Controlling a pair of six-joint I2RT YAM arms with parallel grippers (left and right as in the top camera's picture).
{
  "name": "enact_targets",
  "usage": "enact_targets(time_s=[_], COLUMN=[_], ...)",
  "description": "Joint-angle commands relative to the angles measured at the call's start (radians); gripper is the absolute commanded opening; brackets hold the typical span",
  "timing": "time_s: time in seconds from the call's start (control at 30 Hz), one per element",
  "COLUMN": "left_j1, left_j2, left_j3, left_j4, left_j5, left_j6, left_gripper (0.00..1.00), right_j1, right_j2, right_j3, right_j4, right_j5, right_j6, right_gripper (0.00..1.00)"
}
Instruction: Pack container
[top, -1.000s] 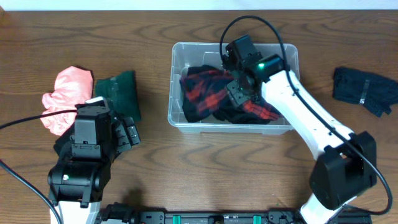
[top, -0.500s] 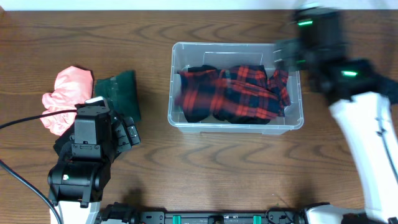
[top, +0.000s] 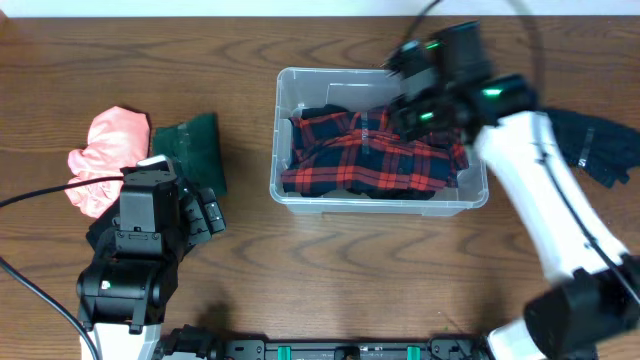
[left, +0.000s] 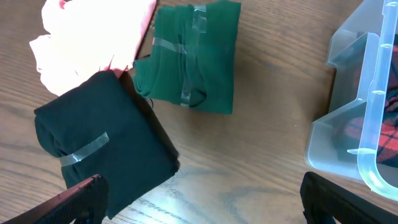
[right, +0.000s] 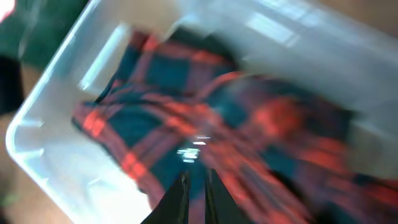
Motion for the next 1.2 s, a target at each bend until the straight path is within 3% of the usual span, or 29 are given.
enact_targets(time_s=[0.0, 0.23, 0.47, 0.53, 0.6, 0.63, 0.67, 0.7, 0.9, 1.0, 1.17], left_j1=[0.004, 0.004, 0.004, 0.004, 0.004, 0.004, 0.004, 0.004, 0.004, 0.004, 0.004], left_j2=[0.000, 0.000, 0.000, 0.000, 0.000, 0.000, 0.000, 0.000, 0.000, 0.000, 0.000], left_j3=[0.017, 0.017, 0.017, 0.017, 0.017, 0.017, 0.017, 0.017, 0.017, 0.017, 0.017], left_j4=[-0.003, -0.003, -0.003, -0.003, -0.004, -0.004, -0.004, -0.004, -0.003, -0.003, -0.004], left_j5=[-0.015, -0.015, -0.015, -0.015, -0.015, -0.015, -0.015, -0.015, -0.015, -0.015, -0.015], left_j6=[-0.005, -0.005, -0.005, -0.005, -0.005, -0.005, -0.005, -0.005, -0.005, -0.005, -0.005], left_gripper=[0.98, 0.98, 0.98, 0.98, 0.98, 0.98, 0.98, 0.98, 0.98, 0.98, 0.98], right_j1=[0.072, 0.115, 0.048, 0.020, -0.016, -0.043, -0.074, -0.105, -0.361, -0.492, -0.661], right_j2=[0.116, 0.381, 0.303, 0.231, 0.146, 0.100, 0.053, 0.019, -0.053, -0.008, 0.122], right_j3=[-0.051, -0.088, 0.028, 0.078, 0.116, 0.128, 0.133, 0.133, 0.127, 0.097, 0.043], right_j4=[-0.007, -0.003, -0.054, -0.069, -0.063, -0.048, -0.031, -0.019, -0.045, -0.047, -0.044], right_j5=[-0.031, 0.051, 0.145, 0.191, 0.252, 0.299, 0.346, 0.383, 0.515, 0.528, 0.549], right_j6=[-0.012, 0.074, 0.101, 0.100, 0.102, 0.120, 0.148, 0.168, 0.133, 0.032, 0.023], right_gripper=[0.08, 0.01, 0.09, 0.17, 0.33, 0.61, 0.80, 0.89, 0.99, 0.99, 0.99])
